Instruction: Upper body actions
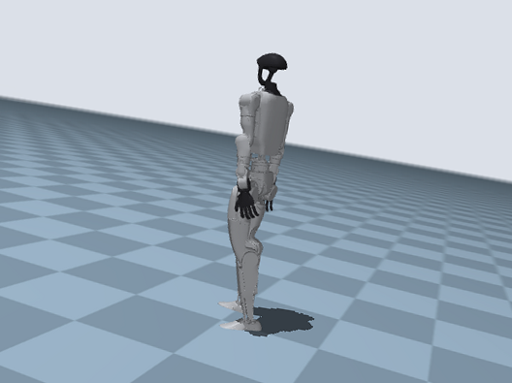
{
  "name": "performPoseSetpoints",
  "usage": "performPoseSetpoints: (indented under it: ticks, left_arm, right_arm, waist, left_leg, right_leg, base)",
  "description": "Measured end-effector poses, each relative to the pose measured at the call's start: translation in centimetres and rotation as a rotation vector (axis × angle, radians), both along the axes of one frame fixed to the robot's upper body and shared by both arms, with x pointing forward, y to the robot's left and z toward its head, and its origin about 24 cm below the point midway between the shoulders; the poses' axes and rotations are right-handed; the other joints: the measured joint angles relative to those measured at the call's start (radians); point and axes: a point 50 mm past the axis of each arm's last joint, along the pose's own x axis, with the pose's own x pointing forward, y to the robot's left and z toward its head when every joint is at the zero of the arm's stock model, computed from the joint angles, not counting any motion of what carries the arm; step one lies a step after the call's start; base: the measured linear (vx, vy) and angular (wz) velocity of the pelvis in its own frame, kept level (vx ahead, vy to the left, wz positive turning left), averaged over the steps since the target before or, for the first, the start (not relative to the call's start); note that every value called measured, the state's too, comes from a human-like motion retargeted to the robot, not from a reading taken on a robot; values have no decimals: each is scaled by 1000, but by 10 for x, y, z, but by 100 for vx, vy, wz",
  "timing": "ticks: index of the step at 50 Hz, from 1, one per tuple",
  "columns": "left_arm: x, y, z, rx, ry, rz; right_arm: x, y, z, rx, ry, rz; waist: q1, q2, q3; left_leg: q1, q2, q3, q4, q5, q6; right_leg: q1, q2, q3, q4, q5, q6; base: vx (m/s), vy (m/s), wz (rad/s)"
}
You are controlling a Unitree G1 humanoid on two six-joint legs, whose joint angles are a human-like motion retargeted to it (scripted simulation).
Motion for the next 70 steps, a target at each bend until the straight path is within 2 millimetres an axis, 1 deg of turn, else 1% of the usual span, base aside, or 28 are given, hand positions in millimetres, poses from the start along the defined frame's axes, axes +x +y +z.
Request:
performPoseSetpoints:
  ticks: [7,10,14,20,25,28,34,40,48,55,58,61,66,70]
  left_arm:
    - [3,-1,-1,-1,-9,-12]
    - [8,-1,-2,3,-25,-16]
    - [18,2,-3,11,-54,-30]
    - [33,3,-5,15,-98,-61]
    - [37,0,-5,-1,-114,-79]
    - [35,-2,-5,-14,-111,-92]
    - [26,-3,-4,-26,-88,-98]
    - [20,-4,-3,-34,-63,-80]
    - [18,-1,-3,-29,-54,-67]
    - [19,10,-2,1,-45,-59]
    - [18,14,-1,15,-33,-55]
    - [17,15,0,27,-15,-51]
    - [10,16,2,24,34,-85]
    - [7,17,3,16,53,-99]
  right_arm:
    - [-5,-13,1,-52,8,-28]
    - [-12,-18,1,-73,28,-82]
    - [-23,-22,0,-92,64,-161]
    - [-37,-24,0,-114,105,-215]
    - [-39,-23,0,-121,110,-212]
    - [-37,-22,0,-117,109,-207]
    - [-32,-22,0,-109,97,-181]
    - [-32,-26,1,-117,91,-163]
    - [-43,-34,2,-148,122,-192]
    - [-52,-33,2,-152,163,-194]
    - [-49,-32,2,-149,158,-164]
    - [-39,-32,2,-146,129,-129]
    - [-19,-31,2,-124,59,-103]
    - [-9,-28,2,-101,23,-101]
  waist:
    - [-80,39,-32]
    - [-111,63,-46]
    - [-138,77,-50]
    - [-147,83,-46]
    - [-138,85,-40]
    - [-124,83,-39]
    - [-84,72,-36]
    - [-37,57,-28]
    - [53,40,-16]
    - [182,-7,-3]
    - [243,-26,2]
    - [283,-36,13]
    - [305,-37,24]
    - [317,-38,22]
  left_leg:
    - [11,20,114,-14,-14,-25]
    - [4,28,150,-22,-15,-34]
    - [2,32,184,-30,-15,-42]
    - [1,33,210,-33,-15,-50]
    - [-2,31,211,-32,-15,-52]
    - [-5,29,202,-30,-13,-50]
    - [-15,22,150,-27,-3,-39]
    - [-37,7,40,-22,16,-16]
    - [-78,-26,-132,-10,46,19]
    - [-113,-69,-258,11,68,36]
    - [-124,-86,-297,16,78,40]
    - [-136,-98,-331,23,89,44]
    - [-150,-111,-370,31,105,47]
    - [-157,-118,-384,33,110,48]
  right_leg:
    - [-51,47,73,-2,21,-1]
    - [-76,66,90,-4,29,-1]
    - [-95,81,107,-8,38,-1]
    - [-106,90,120,-12,45,-2]
    - [-107,88,119,-13,43,-3]
    - [-101,83,110,-14,38,-4]
    - [-75,60,67,-13,18,-3]
    - [-26,18,-13,-14,-16,0]
    - [64,-38,-141,-30,-68,9]
    - [129,-88,-260,-51,-90,15]
    - [151,-105,-305,-59,-96,20]
    - [175,-119,-349,-66,-100,26]
    - [214,-131,-420,-78,-106,37]
    - [227,-136,-447,-83,-107,42]
  base:
    - [-11,-5,-81]
    - [-8,-3,-60]
    - [-8,-3,-44]
    - [-3,-2,-17]
    - [0,0,0]
    - [1,1,7]
    - [9,2,43]
    - [17,6,91]
    - [19,15,118]
    - [14,17,110]
    - [7,14,89]
    - [3,13,83]
    - [2,10,77]
    - [0,5,30]
